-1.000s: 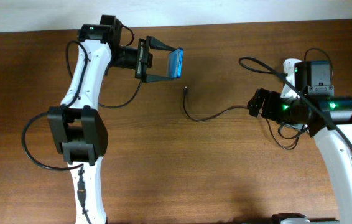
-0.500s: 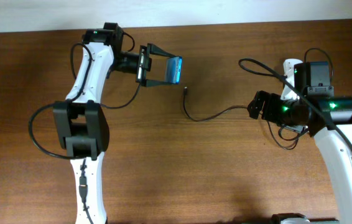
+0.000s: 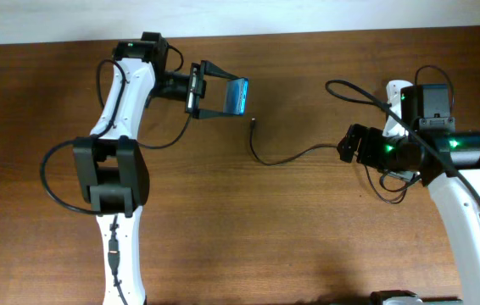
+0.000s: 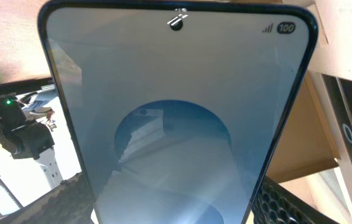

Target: Plug charger to phone and switch on socket

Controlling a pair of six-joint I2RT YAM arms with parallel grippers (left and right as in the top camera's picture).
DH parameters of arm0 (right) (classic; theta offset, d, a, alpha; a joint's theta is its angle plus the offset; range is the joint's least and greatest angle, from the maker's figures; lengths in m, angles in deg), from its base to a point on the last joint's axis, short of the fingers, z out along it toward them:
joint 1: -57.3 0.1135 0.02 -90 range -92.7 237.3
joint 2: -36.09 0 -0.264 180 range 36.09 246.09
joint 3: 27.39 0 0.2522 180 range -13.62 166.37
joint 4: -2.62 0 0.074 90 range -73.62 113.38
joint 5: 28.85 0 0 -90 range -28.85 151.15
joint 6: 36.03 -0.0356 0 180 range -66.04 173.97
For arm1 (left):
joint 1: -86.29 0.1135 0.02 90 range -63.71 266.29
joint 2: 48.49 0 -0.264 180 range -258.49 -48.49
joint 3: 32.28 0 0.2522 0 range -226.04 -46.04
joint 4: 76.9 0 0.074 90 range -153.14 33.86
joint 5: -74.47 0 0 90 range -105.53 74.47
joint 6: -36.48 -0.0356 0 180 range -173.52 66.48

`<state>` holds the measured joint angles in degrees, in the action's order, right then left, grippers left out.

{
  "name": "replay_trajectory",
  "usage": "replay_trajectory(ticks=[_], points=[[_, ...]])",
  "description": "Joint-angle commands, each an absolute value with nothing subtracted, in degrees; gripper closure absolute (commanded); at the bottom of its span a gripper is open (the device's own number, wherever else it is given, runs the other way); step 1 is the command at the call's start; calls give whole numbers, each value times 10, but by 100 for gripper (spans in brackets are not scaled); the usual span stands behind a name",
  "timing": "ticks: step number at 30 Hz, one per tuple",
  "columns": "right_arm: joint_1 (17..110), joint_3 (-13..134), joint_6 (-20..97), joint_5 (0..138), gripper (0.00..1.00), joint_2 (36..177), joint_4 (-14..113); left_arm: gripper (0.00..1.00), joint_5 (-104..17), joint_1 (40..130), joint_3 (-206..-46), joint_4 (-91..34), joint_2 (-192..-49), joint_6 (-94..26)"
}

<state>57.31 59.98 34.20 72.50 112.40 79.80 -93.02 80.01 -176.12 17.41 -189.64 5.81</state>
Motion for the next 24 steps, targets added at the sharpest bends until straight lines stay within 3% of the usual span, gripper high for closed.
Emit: replay_trajectory(ticks=[1, 24], points=[[576, 609, 338, 714, 2, 1124, 801, 100, -932, 804, -1773, 175, -1913, 47], [577, 609, 337, 716, 2, 1124, 790, 100, -922, 794, -1773, 175, -1913, 47]])
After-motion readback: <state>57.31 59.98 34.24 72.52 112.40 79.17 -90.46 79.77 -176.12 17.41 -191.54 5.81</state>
